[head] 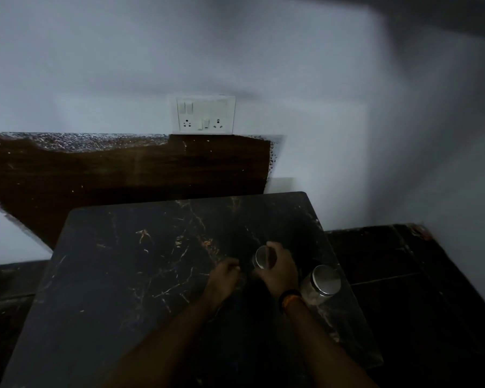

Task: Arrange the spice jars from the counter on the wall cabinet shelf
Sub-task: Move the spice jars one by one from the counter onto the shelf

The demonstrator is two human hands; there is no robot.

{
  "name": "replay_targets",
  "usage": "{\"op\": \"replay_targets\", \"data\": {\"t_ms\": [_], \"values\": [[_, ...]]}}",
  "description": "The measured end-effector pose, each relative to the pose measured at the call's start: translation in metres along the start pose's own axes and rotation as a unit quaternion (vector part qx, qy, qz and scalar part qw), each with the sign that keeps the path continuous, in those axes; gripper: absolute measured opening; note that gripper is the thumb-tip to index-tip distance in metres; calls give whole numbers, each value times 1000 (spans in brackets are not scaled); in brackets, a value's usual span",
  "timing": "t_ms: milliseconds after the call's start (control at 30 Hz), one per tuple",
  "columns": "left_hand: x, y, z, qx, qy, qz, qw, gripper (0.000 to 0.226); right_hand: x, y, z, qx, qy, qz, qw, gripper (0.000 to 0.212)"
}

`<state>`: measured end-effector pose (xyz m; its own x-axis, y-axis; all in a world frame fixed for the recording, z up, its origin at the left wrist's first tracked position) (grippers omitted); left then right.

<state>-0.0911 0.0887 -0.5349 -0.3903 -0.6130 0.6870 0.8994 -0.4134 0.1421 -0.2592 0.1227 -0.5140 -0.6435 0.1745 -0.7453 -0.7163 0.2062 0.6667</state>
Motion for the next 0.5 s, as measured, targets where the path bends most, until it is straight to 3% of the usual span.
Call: {"op": "replay_targets", "data": {"t_ms": [133,233,333,500], "values": [[-7,-8,4,-76,99,195,973,31,-15,11,4,34,-27,-200,979,78],[-6,-18,10,-172,171,325,914,44,-26,17,11,38,-16,-297,954,74],[2,-22,17,-228,150,419,866,49,-33,29,10,29,2,-357,934,73],[16,-29,32,-274,49,473,836,49,-44,55,-3,28,36,-403,914,62]]}}
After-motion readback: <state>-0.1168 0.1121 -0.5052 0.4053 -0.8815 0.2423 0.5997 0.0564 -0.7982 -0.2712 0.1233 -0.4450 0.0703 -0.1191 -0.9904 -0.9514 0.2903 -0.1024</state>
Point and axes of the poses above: each hand's wrist, its own z-axis away from the middle knuckle, its own y-axis out of the back of the hand, x = y × z, the point moved 4 cm from there along -z, towards the middle knuckle, and after that the axes turned 15 degrees about y, right-handed, at the moved point
